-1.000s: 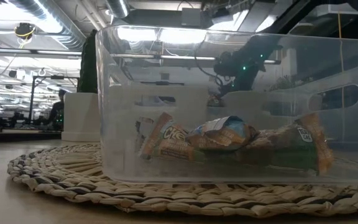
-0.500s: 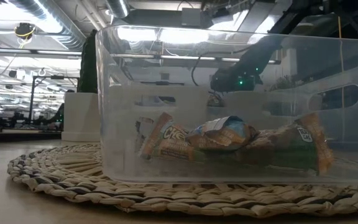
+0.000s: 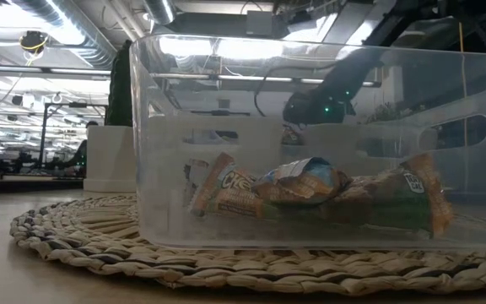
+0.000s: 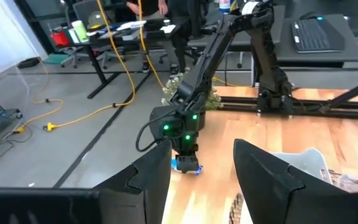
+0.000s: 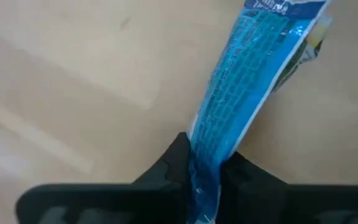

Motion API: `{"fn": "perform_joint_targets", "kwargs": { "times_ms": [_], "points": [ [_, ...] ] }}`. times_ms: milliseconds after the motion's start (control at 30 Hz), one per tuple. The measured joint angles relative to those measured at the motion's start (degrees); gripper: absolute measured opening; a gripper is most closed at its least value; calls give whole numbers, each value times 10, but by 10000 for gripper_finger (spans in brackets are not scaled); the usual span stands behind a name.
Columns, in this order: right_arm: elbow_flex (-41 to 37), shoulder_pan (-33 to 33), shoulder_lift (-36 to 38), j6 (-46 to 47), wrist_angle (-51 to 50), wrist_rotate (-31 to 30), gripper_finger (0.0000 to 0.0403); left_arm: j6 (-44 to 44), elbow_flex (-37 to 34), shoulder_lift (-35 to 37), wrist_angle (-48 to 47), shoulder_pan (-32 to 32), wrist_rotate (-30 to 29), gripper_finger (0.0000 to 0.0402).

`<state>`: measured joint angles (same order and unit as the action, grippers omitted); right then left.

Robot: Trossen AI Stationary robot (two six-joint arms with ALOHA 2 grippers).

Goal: Pick and place Granola Bars by type
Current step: Put the blue granola bar into the gray bin

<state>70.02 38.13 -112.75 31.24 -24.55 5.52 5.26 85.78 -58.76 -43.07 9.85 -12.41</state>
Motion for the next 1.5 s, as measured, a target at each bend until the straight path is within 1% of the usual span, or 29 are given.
{"fn": "perform_joint_targets", "kwargs": {
  "times_ms": [167, 300, 433, 600, 700, 800, 867, 967, 1133, 1233, 1367, 1500],
  "points": [
    [9, -21, 2, -1, -33, 2, 44, -1, 0, 0, -17, 0, 8, 166],
    [56, -41, 2, -33, -82, -2, 33, -1, 0, 0, -30, 0, 10, 166],
    [129, -70, 2, -77, -156, -46, 31, -1, 0, 0, -36, 0, 19, 166],
    [251, -112, 9, -132, -260, -100, 34, 0, 0, 5, -36, 0, 19, 166],
    [311, -143, 41, -150, -288, -110, 36, 5, 0, 14, -36, 0, 18, 166],
    [351, -180, 97, -150, -301, -111, 29, 5, 0, 25, -36, 0, 17, 166],
    [364, -211, 141, -151, -302, -126, 29, 5, 0, 33, -35, 0, 17, 166],
    [367, -262, 210, -150, -303, -165, 31, 5, 0, 45, -35, 0, 16, 166],
    [367, -340, 291, -102, -314, -222, 36, 5, 0, 59, -36, 0, 16, 166],
    [367, -383, 316, -61, -338, -248, 30, 11, 0, 64, -36, 0, 16, 166],
    [367, -434, 324, -16, -397, -286, 30, 15, 0, 66, -40, 0, 16, 166],
    [366, -459, 315, 16, -448, -337, 34, 15, 0, 65, -41, 0, 16, 166]
  ]
}}
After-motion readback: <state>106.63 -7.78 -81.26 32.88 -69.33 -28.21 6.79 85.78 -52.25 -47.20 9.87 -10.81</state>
